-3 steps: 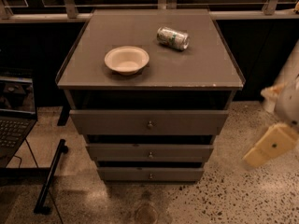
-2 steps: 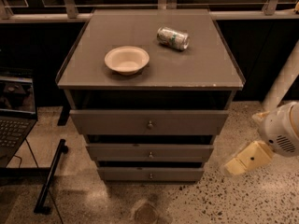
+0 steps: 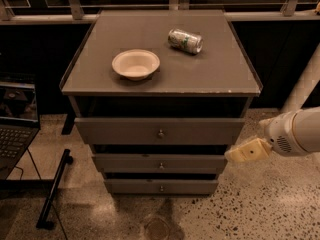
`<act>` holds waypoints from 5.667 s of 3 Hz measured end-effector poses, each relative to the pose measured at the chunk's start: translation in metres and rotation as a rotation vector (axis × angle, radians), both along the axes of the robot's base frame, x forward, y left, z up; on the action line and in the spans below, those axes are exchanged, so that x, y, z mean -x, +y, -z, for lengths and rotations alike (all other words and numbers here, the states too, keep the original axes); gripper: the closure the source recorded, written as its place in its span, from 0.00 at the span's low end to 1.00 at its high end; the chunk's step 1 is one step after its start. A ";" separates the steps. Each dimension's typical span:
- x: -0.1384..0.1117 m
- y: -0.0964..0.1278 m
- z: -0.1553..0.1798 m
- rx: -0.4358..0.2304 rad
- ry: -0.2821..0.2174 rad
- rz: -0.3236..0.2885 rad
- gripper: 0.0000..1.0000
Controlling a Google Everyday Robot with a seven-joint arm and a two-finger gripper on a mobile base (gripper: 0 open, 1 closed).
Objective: Open top drawer
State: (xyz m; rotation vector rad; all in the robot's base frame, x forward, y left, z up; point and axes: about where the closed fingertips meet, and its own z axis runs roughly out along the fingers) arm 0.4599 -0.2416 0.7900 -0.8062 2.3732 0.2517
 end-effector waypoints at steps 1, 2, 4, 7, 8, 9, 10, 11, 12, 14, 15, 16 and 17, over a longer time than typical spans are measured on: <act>0.000 0.000 0.000 0.000 0.000 0.000 0.41; 0.000 0.000 0.000 0.000 0.000 0.000 0.65; -0.006 0.010 0.027 -0.086 -0.056 0.019 1.00; -0.134 0.061 0.052 -0.306 -0.358 0.041 1.00; -0.134 0.061 0.052 -0.306 -0.358 0.041 1.00; -0.150 0.062 0.057 -0.304 -0.378 0.046 1.00; -0.180 0.062 0.064 -0.295 -0.396 0.042 1.00; -0.205 0.063 0.077 -0.292 -0.381 0.047 1.00; -0.221 0.057 0.094 -0.279 -0.360 0.082 1.00; -0.222 0.055 0.109 -0.236 -0.325 0.099 1.00; -0.217 0.048 0.123 -0.191 -0.272 0.127 1.00; -0.218 0.048 0.120 -0.191 -0.272 0.127 1.00; -0.215 0.052 0.118 -0.192 -0.257 0.124 1.00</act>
Offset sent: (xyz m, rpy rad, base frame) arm 0.0000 0.0001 0.0002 -0.0003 -0.0003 0.0002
